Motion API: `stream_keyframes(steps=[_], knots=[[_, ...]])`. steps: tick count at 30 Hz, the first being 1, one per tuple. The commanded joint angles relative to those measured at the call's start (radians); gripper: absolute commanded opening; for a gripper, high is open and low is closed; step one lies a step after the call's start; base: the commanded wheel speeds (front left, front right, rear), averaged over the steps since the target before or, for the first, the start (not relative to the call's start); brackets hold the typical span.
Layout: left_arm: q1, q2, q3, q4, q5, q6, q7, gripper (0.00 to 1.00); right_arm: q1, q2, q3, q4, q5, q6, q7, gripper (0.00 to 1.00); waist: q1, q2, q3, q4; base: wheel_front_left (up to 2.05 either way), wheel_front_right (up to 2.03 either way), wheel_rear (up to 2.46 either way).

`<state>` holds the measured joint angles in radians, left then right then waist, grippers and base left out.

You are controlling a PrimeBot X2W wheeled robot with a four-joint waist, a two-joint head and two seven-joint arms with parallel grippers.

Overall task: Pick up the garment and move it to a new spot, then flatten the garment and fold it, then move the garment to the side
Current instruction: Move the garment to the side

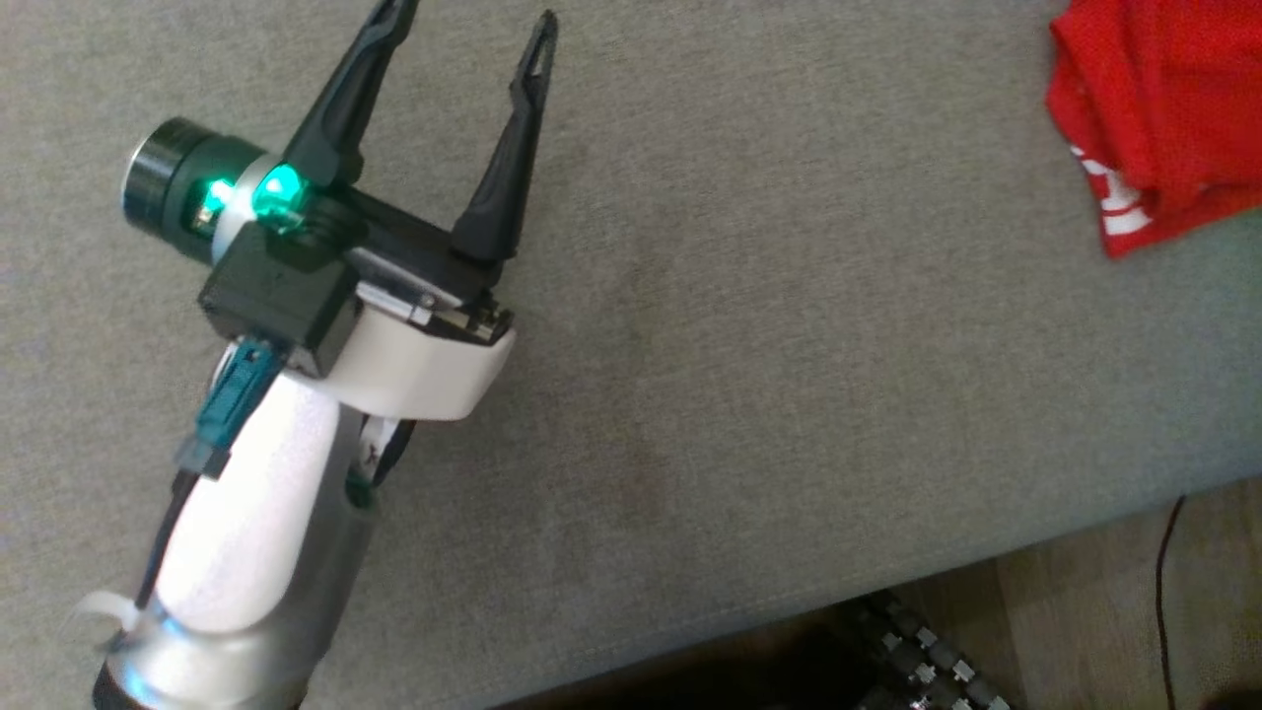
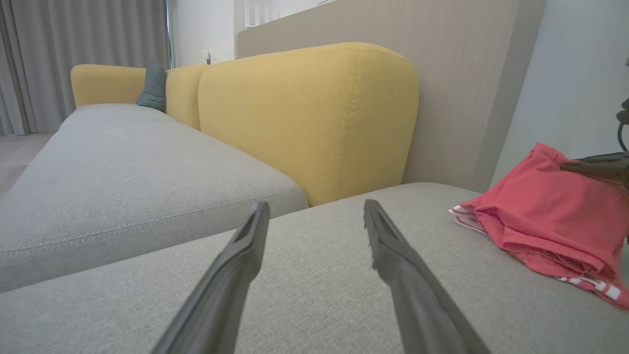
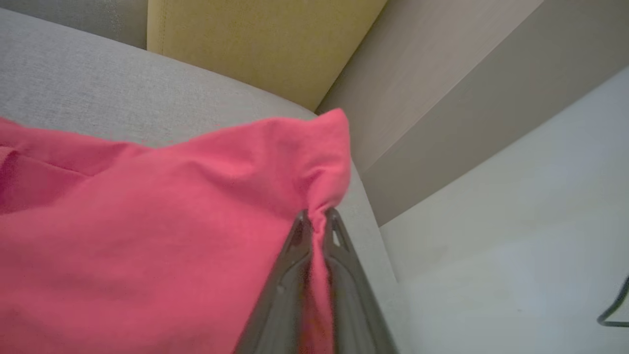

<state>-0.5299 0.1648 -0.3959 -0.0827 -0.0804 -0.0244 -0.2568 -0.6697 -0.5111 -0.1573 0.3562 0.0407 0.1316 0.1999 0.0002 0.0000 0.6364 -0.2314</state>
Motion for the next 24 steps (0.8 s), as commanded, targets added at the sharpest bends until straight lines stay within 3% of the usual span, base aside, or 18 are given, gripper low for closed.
stream_keyframes(steps=[1, 3, 4, 5, 6, 7, 8, 15, 24], knots=[[-0.019, 0.010, 0.021, -0.027, 0.007, -0.004, -0.005, 1.00, -0.001, -0.012, -0.017, -0.009, -0.013, -0.001, -0.019, 0.00, -0.0002, 0.0000, 0.011, 0.011, 0.00, 0.00, 0.00], [-0.023, 0.006, 0.021, -0.022, 0.004, -0.005, -0.005, 1.00, -0.009, 0.002, -0.034, 0.022, -0.027, -0.001, -0.034, 0.00, -0.0002, 0.0000, 0.013, 0.020, 0.00, 0.00, 0.00], [-0.024, 0.003, 0.020, -0.019, 0.002, -0.005, -0.005, 1.00, -0.013, 0.008, -0.045, 0.038, -0.032, -0.001, -0.041, 0.13, -0.0002, 0.0000, 0.013, 0.026, 0.00, 0.00, 0.00], [-0.023, 0.001, 0.020, -0.017, 0.000, -0.006, -0.005, 1.00, -0.014, 0.018, -0.053, 0.052, -0.035, -0.001, -0.047, 0.35, -0.0002, 0.0000, 0.011, 0.032, 0.00, 0.00, 0.00], [-0.021, 0.000, 0.021, -0.015, -0.002, -0.005, -0.005, 1.00, -0.014, 0.028, -0.062, 0.061, -0.036, -0.001, -0.057, 0.47, -0.0002, 0.0000, 0.008, 0.036, 0.00, 0.00, 0.00], [-0.018, -0.002, 0.023, -0.012, -0.004, -0.004, -0.005, 1.00, -0.012, 0.038, -0.073, 0.068, -0.041, -0.001, -0.069, 0.85, -0.0002, 0.0000, 0.003, 0.039, 0.00, 0.00, 0.00], [-0.013, -0.004, 0.024, -0.010, -0.007, -0.003, -0.005, 1.00, -0.007, 0.050, -0.085, 0.073, -0.045, -0.001, -0.081, 1.00, -0.0002, 0.0000, -0.003, 0.043, 0.00, 0.00, 0.00], [0.068, -0.012, 0.050, 0.010, -0.029, 0.014, -0.005, 1.00, 0.103, 0.160, -0.166, 0.052, -0.036, -0.001, -0.196, 1.00, -0.0002, 0.0000, -0.108, 0.053, 0.00, 0.00, 0.00], [0.223, -0.011, 0.105, 0.040, -0.061, 0.045, -0.005, 1.00, 0.346, 0.339, -0.065, -0.153, 0.017, -0.001, -0.269, 1.00, -0.0002, 0.0000, -0.291, 0.076, 0.00, 0.00, 0.00]])
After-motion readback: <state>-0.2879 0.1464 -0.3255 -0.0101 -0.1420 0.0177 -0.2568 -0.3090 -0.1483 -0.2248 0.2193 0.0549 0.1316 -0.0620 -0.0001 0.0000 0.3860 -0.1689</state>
